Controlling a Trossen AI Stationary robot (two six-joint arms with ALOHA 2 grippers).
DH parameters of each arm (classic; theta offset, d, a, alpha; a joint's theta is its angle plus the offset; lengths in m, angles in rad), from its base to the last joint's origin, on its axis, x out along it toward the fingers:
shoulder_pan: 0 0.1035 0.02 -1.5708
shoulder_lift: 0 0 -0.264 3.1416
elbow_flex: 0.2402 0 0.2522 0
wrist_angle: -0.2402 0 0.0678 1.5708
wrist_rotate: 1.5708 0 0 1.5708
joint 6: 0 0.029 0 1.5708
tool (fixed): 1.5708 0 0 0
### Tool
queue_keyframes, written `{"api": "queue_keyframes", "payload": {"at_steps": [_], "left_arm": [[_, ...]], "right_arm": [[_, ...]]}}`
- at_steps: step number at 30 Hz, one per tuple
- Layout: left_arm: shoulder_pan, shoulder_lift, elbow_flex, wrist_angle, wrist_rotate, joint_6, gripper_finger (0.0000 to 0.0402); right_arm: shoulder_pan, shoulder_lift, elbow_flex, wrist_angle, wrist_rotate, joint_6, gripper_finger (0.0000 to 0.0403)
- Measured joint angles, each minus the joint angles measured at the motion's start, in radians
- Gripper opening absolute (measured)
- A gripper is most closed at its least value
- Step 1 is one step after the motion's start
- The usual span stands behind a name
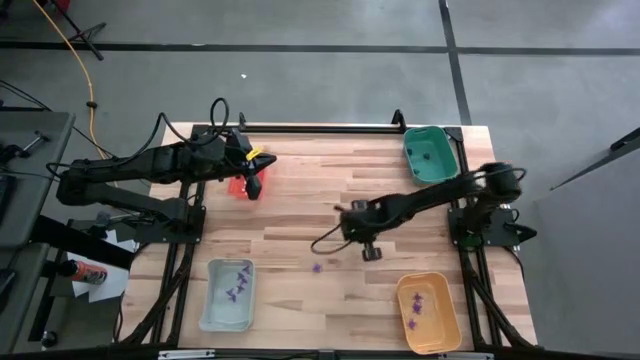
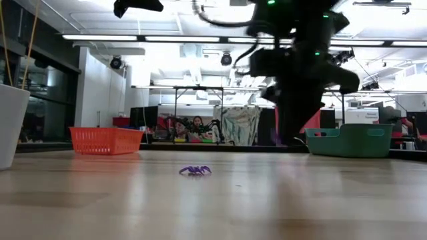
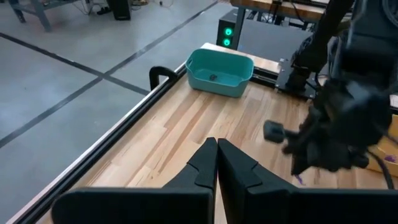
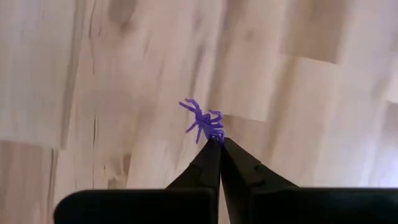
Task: Sort Halloween decoration
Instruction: Put the violet spider toy into the yellow bin
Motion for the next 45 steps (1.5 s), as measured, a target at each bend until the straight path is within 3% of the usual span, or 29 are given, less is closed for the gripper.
{"api": "queue_keyframes", "payload": {"at_steps": [9,15,21,27,34,45], "left_arm": [[-0.002,0.000,0.000,0.023,0.021,-0.002,0.0000],[-0.003,0.000,-0.023,0.144,0.128,-0.002,0.0000],[-0.037,-0.003,-0.231,0.558,0.173,-0.081,0.0000],[-0.074,-0.002,-0.433,0.889,0.167,-0.234,0.0000],[-0.077,-0.002,-0.451,0.897,0.164,-0.184,0.0000],[-0.077,-0.002,-0.450,0.896,0.164,-0.157,0.0000]], "right_arm": [[-0.061,-0.362,-0.287,0.170,0.036,0.250,0.0000],[-0.059,-0.500,-0.395,0.384,0.109,0.374,0.0000],[-0.070,-0.513,-0.405,0.646,0.110,0.378,0.0000],[-0.116,-0.512,-0.310,0.793,0.102,0.324,0.0000],[-0.141,-0.513,-0.182,0.788,0.051,0.234,0.0000],[-0.144,-0.512,-0.170,0.772,0.030,0.240,0.0000]]}}
